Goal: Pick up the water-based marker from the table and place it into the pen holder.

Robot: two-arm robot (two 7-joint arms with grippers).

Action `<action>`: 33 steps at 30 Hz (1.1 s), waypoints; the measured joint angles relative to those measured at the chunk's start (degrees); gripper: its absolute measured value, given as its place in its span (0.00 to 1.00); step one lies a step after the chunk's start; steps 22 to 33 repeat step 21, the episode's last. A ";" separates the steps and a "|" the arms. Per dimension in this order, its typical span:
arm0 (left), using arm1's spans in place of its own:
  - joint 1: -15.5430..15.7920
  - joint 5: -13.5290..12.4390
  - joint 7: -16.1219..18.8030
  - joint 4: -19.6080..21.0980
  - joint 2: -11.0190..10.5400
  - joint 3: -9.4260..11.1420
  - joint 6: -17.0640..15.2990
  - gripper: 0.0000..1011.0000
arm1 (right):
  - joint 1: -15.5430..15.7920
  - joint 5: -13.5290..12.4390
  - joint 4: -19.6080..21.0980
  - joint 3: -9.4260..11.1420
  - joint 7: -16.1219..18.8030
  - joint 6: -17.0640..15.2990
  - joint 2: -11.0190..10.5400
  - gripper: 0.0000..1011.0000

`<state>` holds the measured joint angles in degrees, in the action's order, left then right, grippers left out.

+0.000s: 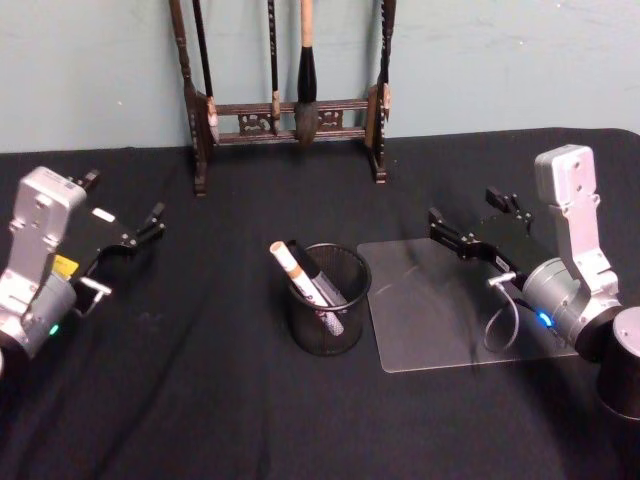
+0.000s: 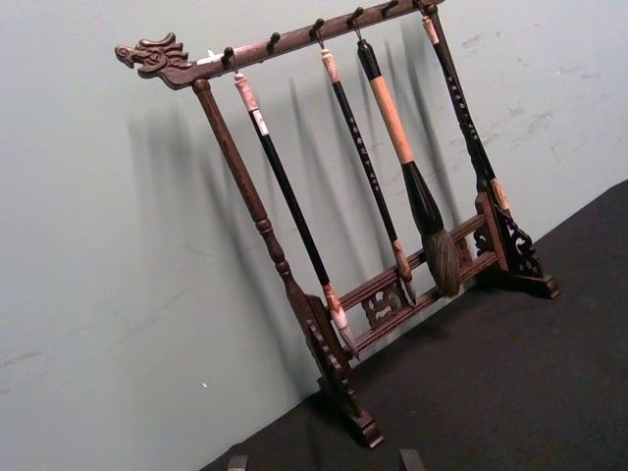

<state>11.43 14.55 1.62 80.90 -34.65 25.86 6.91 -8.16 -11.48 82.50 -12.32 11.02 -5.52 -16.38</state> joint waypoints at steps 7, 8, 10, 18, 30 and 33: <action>0.00 0.00 0.00 0.00 0.00 0.00 0.00 0.99 | 0.00 0.00 0.00 0.00 0.00 0.00 0.00 0.99; 0.00 0.00 0.00 0.00 0.00 0.00 0.00 0.99 | 0.00 0.00 0.00 0.00 0.00 0.00 0.00 0.99; 0.00 0.00 0.00 0.00 0.00 0.00 0.00 0.99 | 0.00 0.00 0.00 0.00 0.00 0.00 0.00 0.99; -0.01 0.00 0.00 0.00 0.00 0.00 0.00 0.99 | 0.00 0.00 0.00 0.00 0.00 0.00 0.00 0.99; 0.00 0.00 0.00 0.00 0.00 0.00 0.00 0.99 | 0.00 0.00 0.00 0.00 0.00 0.00 0.00 0.99; 0.00 0.00 0.00 0.00 0.00 0.00 0.00 0.99 | 0.00 0.00 0.00 0.00 0.00 0.00 0.00 0.99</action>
